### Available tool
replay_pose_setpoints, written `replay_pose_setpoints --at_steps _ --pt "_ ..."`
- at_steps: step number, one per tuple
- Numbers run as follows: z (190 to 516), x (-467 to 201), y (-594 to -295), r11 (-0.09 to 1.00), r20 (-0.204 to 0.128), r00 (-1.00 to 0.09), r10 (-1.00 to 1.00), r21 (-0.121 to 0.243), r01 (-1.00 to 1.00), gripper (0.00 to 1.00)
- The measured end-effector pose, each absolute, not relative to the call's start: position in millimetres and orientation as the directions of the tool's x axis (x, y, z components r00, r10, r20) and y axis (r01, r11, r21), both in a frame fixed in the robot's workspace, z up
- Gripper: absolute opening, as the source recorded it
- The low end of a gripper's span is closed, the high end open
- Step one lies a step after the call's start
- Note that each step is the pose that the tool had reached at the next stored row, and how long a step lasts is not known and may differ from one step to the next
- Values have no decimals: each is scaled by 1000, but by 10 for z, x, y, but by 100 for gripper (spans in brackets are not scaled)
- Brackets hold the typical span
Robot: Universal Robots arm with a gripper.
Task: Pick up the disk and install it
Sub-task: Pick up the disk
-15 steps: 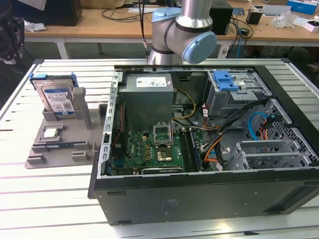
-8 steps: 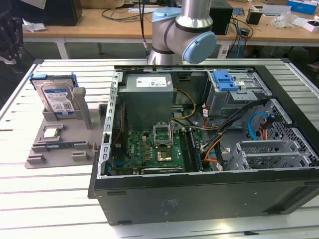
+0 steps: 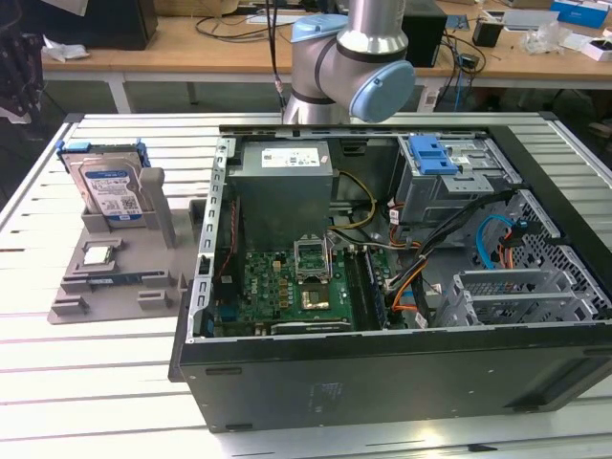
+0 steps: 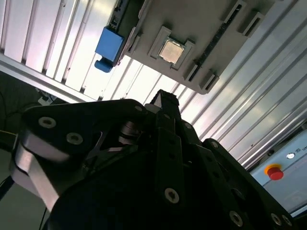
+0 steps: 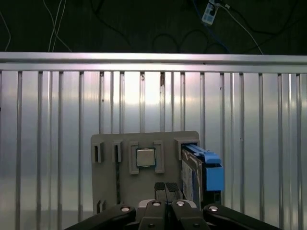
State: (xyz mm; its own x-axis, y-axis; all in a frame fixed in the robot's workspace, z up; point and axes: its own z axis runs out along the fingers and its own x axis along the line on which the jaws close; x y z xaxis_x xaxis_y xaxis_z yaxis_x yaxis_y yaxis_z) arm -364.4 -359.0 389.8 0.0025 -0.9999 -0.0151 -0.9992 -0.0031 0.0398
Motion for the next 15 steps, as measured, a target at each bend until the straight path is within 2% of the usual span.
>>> replay_pose_setpoints --at_steps 1,2,3,4,5,8,15 --pt "3898 -3644 -3590 -3 -15 3 -1000 40 -999 11" --pt "3898 -3644 -3590 -4 -15 3 -1000 40 -999 17" --pt "3897 -3644 -3590 -4 -15 3 -1000 40 -999 17" --pt "3897 -3644 -3590 -4 -15 4 -1000 40 -999 29" --pt "3898 -3644 -3590 -5 -15 4 -1000 40 -999 29" --pt "3897 -3644 -3590 -6 -15 5 -1000 40 -999 54" --pt "3898 -3644 -3589 -7 -15 7 -1000 40 -999 54"
